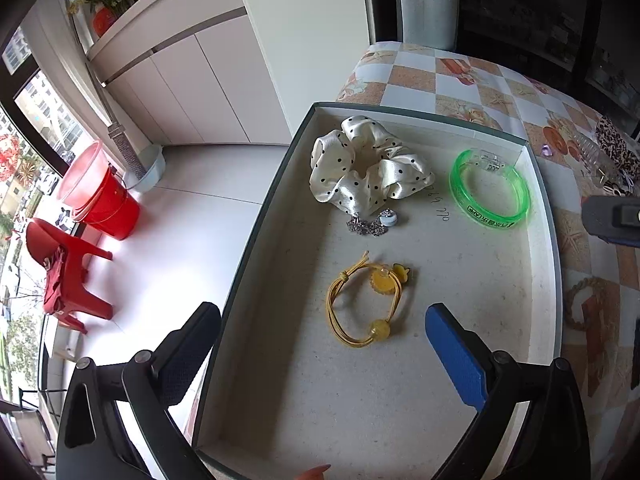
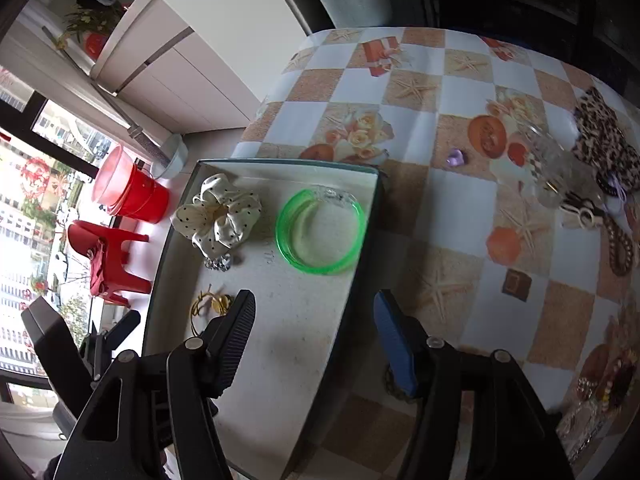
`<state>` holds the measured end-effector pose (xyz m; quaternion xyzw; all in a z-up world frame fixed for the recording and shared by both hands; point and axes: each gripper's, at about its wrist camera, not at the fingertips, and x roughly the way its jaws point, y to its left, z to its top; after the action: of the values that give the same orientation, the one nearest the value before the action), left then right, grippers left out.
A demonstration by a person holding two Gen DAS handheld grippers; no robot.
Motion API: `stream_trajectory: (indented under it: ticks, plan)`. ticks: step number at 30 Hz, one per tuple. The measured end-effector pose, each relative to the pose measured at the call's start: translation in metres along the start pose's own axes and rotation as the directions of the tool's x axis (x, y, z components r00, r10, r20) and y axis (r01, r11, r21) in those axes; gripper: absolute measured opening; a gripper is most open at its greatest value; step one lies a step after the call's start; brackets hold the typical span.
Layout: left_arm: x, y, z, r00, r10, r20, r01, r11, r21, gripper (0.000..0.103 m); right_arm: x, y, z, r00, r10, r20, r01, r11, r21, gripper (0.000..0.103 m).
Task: Organize jewelry
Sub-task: 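Move both tools toward the black hair clip and silver hair pin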
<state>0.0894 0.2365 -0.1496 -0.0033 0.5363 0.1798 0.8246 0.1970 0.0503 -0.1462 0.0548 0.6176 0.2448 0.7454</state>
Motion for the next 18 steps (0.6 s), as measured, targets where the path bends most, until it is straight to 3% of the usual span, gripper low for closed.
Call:
stream_trajectory:
  ticks: [1, 10, 18]
  plan:
    - [0.0, 0.001, 0.001, 1.0, -0.003, -0.005, 0.003, 1.0, 0.002, 0.103, -0.004, -0.005, -0.005, 1.0, -0.002, 0.002, 0.002, 1.0, 0.011, 0.081]
    - [-0.031, -0.029, -0.006, 1.0, -0.022, -0.021, 0.024, 0.997, 0.078, 0.103, -0.038, -0.06, -0.056, 0.999, -0.033, -0.02, 0.035, 0.992, 0.124, 0.085]
    - [-0.059, -0.077, -0.016, 0.994, -0.104, -0.029, 0.107, 0.984, 0.142, 0.103, -0.07, -0.117, -0.097, 0.998, -0.057, -0.019, 0.06, 0.968, 0.244, 0.087]
